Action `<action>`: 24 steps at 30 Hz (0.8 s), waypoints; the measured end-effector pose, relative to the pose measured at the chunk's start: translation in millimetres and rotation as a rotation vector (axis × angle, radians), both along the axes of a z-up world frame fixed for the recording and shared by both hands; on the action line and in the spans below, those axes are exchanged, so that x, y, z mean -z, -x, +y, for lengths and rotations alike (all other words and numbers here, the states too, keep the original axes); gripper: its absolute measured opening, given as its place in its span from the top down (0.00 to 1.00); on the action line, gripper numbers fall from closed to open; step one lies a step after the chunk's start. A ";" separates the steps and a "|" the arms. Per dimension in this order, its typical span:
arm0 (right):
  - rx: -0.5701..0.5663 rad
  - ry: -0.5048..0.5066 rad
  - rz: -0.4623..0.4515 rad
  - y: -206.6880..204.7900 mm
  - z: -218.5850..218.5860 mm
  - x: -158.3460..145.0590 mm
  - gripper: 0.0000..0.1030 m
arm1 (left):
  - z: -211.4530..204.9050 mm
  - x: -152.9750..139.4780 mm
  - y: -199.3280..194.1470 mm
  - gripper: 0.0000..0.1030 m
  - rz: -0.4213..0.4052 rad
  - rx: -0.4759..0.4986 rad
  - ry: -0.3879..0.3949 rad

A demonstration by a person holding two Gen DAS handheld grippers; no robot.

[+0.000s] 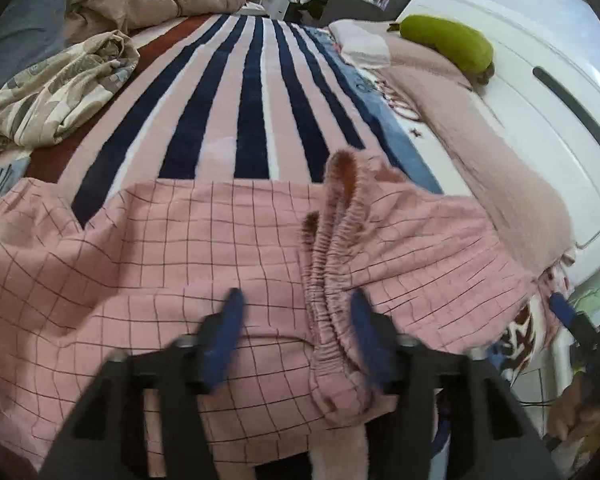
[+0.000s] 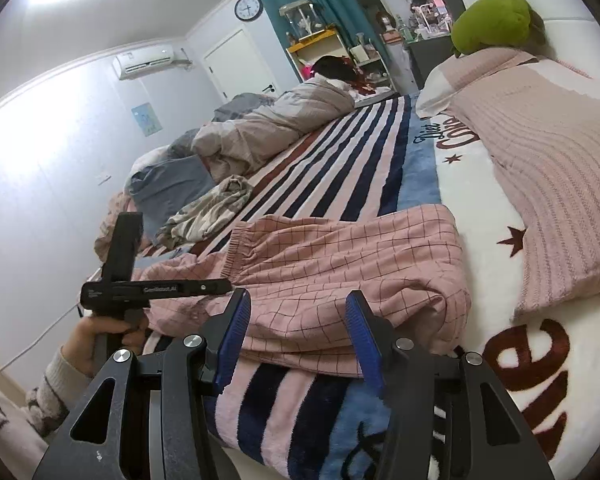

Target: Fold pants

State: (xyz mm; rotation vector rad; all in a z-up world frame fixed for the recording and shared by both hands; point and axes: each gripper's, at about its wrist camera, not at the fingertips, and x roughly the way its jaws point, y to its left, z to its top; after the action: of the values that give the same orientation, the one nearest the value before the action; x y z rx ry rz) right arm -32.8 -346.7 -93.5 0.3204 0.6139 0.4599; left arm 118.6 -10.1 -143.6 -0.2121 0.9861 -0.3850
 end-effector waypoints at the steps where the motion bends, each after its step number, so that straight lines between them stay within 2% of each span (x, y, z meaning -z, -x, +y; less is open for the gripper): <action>1: 0.001 -0.001 -0.002 0.3 -0.1 -0.3 0.55 | 1.1 0.2 -0.4 0.42 0.015 0.019 0.039; 2: 0.001 -0.005 -0.002 0.2 -0.4 -0.4 0.55 | 1.8 1.7 -1.2 0.42 0.033 0.033 0.076; 3: 0.000 -0.008 -0.001 0.2 -0.5 0.1 0.55 | 1.7 3.6 -2.0 0.41 0.045 0.033 0.079; 5: -0.001 -0.007 0.001 0.1 0.0 1.0 0.55 | 2.1 4.3 -4.4 0.41 0.046 0.016 0.036; 8: -0.001 0.003 0.000 1.1 1.3 1.1 0.55 | 19.1 -9.0 3.1 0.41 -0.004 -0.048 0.018; 10: 0.000 0.013 -0.001 1.9 1.4 1.3 0.55 | 34.2 -21.2 13.2 0.34 -0.043 -0.082 0.012; 13: 0.003 0.034 -0.003 2.9 1.1 1.5 0.55 | 66.0 -44.3 39.6 0.32 -0.122 -0.151 -0.012; 15: 0.015 0.047 -0.004 2.1 -0.1 2.4 0.55 | 86.4 -52.9 50.5 0.30 -0.145 -0.208 -0.019; 17: 0.044 0.061 -0.005 0.0 -2.5 3.0 0.46 | 107.3 -59.9 66.1 0.29 -0.163 -0.273 -0.018; 20: 0.113 0.095 -0.014 -1.7 -8.0 2.6 0.38 | 137.3 -60.6 90.5 0.29 -0.180 -0.364 -0.019; 23: 0.165 0.137 -0.013 -5.0 -10.6 0.8 0.27 | 155.2 -50.0 102.2 0.28 -0.153 -0.410 0.003; 24: 0.173 0.150 -0.016 -5.3 -10.1 0.0 0.26 | 160.5 -45.3 103.7 0.28 -0.141 -0.420 0.014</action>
State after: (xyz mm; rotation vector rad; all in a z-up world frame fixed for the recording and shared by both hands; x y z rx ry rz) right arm -27.5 -356.8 -93.4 0.2248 0.5964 0.2489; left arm 14.9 150.4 -98.3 -0.3911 0.7758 -0.0213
